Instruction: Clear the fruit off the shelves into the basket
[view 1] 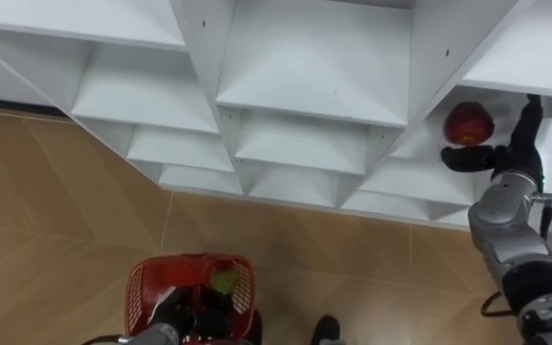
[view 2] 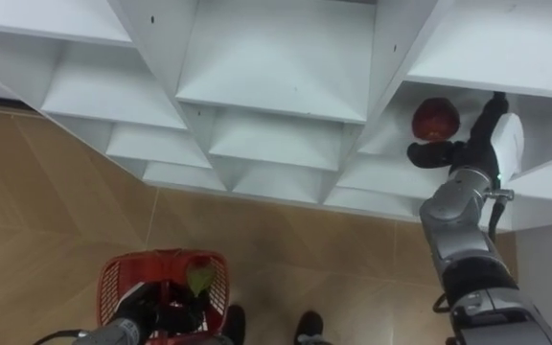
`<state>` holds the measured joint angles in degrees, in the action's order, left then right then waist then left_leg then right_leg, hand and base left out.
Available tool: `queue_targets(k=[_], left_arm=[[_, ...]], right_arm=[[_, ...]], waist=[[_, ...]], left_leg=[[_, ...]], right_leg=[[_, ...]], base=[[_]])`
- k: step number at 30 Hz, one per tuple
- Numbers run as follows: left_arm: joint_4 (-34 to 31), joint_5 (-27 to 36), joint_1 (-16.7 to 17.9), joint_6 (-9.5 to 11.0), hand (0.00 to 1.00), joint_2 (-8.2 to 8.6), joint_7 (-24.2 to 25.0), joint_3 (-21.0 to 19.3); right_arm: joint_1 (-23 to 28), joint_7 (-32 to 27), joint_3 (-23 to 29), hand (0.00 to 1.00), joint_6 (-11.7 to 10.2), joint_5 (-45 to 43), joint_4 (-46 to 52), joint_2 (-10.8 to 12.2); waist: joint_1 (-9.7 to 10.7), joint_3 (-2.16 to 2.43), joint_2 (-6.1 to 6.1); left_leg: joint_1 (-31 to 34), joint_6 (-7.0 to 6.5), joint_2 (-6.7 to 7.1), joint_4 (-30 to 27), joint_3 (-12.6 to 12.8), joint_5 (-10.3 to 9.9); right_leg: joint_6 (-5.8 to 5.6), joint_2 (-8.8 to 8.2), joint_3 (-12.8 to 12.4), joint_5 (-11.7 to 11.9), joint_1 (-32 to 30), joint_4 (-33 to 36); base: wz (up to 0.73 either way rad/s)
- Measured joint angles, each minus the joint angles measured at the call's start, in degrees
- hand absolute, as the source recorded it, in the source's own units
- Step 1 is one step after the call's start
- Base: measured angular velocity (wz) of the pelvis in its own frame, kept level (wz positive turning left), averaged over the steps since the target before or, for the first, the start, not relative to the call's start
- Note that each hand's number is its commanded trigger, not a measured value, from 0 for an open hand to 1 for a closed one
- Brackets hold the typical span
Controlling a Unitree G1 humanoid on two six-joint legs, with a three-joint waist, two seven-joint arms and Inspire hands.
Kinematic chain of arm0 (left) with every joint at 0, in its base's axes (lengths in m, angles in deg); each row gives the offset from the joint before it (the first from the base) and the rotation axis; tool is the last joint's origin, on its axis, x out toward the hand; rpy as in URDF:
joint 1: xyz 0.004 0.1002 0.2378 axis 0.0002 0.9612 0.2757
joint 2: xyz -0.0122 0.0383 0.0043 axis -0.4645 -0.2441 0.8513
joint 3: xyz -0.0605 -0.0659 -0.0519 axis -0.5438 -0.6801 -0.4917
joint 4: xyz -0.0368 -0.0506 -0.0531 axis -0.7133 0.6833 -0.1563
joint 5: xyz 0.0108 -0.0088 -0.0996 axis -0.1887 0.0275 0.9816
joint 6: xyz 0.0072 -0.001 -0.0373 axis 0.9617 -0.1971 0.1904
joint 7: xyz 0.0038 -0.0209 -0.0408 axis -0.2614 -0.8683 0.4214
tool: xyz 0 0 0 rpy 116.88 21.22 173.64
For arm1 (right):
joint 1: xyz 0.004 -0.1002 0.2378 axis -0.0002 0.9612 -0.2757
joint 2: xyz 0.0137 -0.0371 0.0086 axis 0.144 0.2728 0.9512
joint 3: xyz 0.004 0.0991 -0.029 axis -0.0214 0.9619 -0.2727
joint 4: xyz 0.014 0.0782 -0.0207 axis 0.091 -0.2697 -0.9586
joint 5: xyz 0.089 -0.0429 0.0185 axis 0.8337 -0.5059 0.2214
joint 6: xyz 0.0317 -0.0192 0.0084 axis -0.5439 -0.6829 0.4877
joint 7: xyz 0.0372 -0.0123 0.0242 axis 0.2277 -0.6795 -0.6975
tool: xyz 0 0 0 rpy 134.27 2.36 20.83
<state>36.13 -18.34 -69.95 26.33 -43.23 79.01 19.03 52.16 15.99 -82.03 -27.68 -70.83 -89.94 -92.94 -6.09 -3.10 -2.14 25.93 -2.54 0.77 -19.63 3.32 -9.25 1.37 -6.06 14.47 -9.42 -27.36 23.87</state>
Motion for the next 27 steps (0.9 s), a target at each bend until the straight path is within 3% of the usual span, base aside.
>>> queue_targets(k=[27], left_arm=[[0.1,0.6,-0.6,0.0,1.0,-0.07,-0.1,1.0]], right_arm=[[-0.4,2.2,0.0,0.0,0.1,2.5,0.0,0.0]], waist=[[-0.5,-0.16,-0.3]], left_leg=[[0.4,0.0,0.1,-0.2,0.1,0.2]], right_leg=[[0.15,-0.1,-0.1,-0.1,-0.4,0.1]], base=[[0.0]])
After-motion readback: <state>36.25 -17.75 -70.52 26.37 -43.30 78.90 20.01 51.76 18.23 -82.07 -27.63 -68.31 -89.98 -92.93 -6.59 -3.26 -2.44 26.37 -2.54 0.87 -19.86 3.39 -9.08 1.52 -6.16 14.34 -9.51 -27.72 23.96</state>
